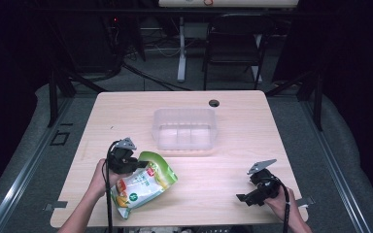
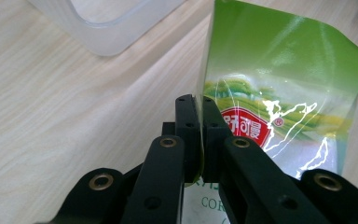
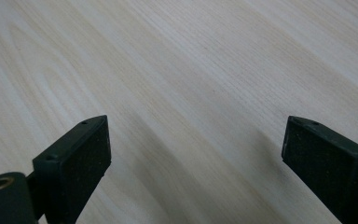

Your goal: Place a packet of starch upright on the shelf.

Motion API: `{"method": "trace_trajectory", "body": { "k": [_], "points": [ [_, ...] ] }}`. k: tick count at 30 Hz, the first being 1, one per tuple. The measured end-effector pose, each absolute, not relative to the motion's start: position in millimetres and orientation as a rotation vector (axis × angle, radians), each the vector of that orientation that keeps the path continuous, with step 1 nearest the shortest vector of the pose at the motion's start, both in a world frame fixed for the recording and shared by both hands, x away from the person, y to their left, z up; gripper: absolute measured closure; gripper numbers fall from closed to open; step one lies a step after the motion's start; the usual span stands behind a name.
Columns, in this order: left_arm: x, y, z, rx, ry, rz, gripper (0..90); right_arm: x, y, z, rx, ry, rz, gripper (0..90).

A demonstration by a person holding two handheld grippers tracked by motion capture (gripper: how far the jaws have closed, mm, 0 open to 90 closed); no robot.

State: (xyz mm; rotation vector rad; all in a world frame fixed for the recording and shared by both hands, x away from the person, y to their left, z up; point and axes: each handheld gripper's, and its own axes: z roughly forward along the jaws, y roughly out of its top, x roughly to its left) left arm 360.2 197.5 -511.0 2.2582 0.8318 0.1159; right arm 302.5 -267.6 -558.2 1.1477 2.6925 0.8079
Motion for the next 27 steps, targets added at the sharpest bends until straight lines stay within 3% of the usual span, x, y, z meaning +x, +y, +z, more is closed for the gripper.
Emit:
{"method": "trace_trajectory", "body": {
  "k": [14,27],
  "points": [
    [349.9,210.0,-502.6,2.241,0.858,0.190,89.5,303.6,-269.7,-558.9,1.159,2.682,0.793,7.2],
    [342.8,219.2,-494.1,2.206,0.904,0.251,89.4,304.5,-272.8,-556.0,1.211,2.597,0.762,1.0]
  ]
}}
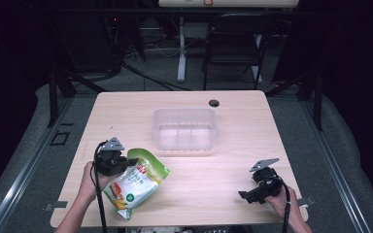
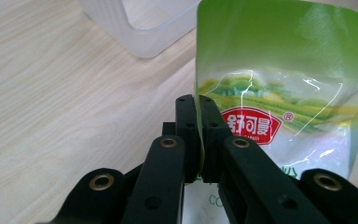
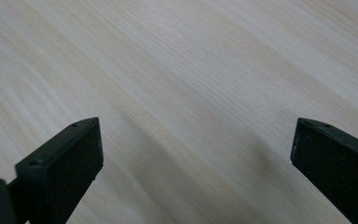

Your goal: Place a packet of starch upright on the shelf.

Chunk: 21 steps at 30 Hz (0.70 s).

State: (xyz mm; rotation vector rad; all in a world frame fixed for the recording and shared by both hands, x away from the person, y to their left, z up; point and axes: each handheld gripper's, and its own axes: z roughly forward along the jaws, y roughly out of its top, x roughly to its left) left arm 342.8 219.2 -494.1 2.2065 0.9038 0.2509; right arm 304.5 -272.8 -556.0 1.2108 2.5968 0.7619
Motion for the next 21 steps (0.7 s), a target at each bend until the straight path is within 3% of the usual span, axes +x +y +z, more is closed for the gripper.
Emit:
{"method": "trace_trajectory", "body": {
  "k": [21],
  "points": [
    [327.2,230.9,-474.2,2.161,0.889,0.299,89.7,301.9,-273.6,-551.6,1.244,2.498,0.800,0.6]
  ]
}}
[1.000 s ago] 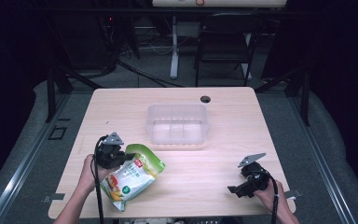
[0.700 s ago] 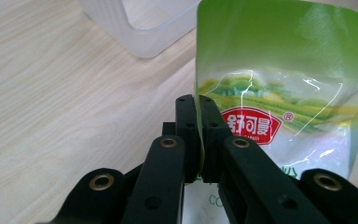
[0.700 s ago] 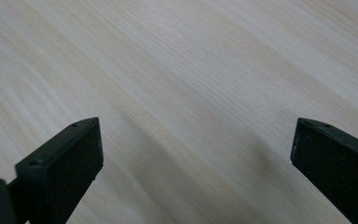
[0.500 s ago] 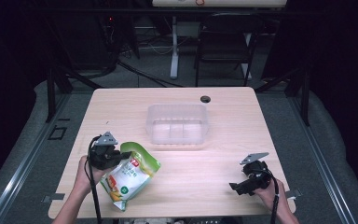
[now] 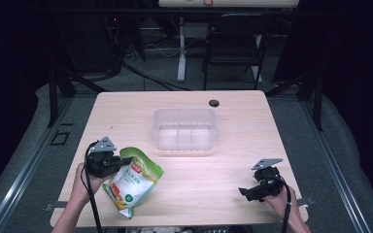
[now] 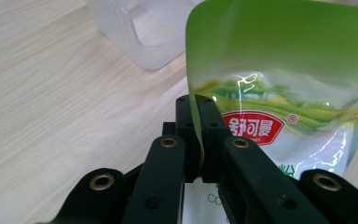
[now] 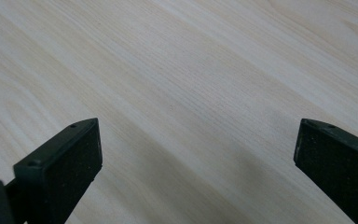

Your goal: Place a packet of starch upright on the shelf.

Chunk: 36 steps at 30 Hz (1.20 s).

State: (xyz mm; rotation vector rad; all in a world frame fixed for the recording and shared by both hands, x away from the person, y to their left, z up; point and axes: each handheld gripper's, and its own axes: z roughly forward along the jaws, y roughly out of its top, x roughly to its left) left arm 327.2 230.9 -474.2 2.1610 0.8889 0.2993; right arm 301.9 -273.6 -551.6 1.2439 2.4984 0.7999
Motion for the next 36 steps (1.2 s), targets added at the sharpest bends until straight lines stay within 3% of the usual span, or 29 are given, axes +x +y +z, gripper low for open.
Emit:
{"method": "trace_trajectory", "body": {
  "k": [17,36],
  "points": [
    [315.5,234.1,-449.1,2.131,0.820,0.321,89.8,302.4,-271.5,-552.9,1.232,2.528,0.775,5.4],
    [299.2,224.3,-419.9,2.119,0.748,0.211,90.0,303.0,-271.7,-553.3,1.248,2.522,0.766,5.6]
  ]
}}
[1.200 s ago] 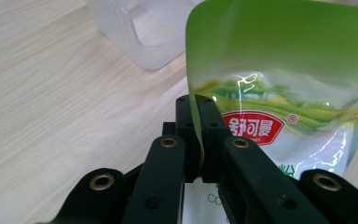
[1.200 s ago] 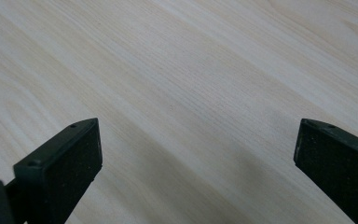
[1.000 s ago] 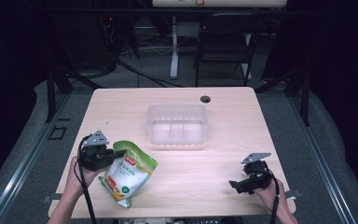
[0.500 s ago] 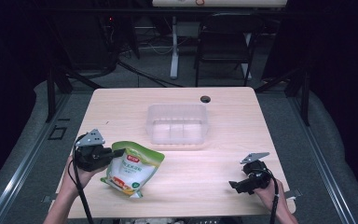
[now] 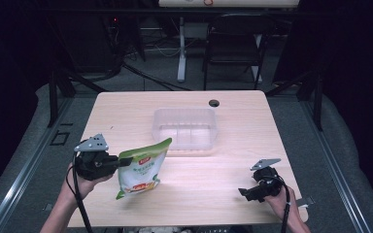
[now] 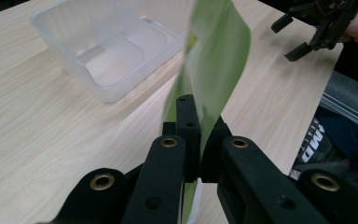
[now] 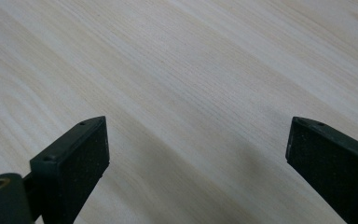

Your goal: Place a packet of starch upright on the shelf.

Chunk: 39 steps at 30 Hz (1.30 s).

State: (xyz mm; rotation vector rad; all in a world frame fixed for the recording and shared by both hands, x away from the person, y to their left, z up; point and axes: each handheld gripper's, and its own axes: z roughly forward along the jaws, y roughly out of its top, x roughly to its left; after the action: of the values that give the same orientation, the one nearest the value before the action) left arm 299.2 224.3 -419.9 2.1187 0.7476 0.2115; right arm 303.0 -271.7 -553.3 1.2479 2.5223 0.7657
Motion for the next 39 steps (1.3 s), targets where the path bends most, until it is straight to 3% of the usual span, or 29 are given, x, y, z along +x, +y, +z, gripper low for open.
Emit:
{"method": "trace_trajectory", "body": {
  "k": [39],
  "points": [
    [353.5,196.2,-369.0,2.105,0.733,0.181,89.8,303.7,-274.6,-552.5,1.279,2.494,0.754,6.0]
  ]
}}
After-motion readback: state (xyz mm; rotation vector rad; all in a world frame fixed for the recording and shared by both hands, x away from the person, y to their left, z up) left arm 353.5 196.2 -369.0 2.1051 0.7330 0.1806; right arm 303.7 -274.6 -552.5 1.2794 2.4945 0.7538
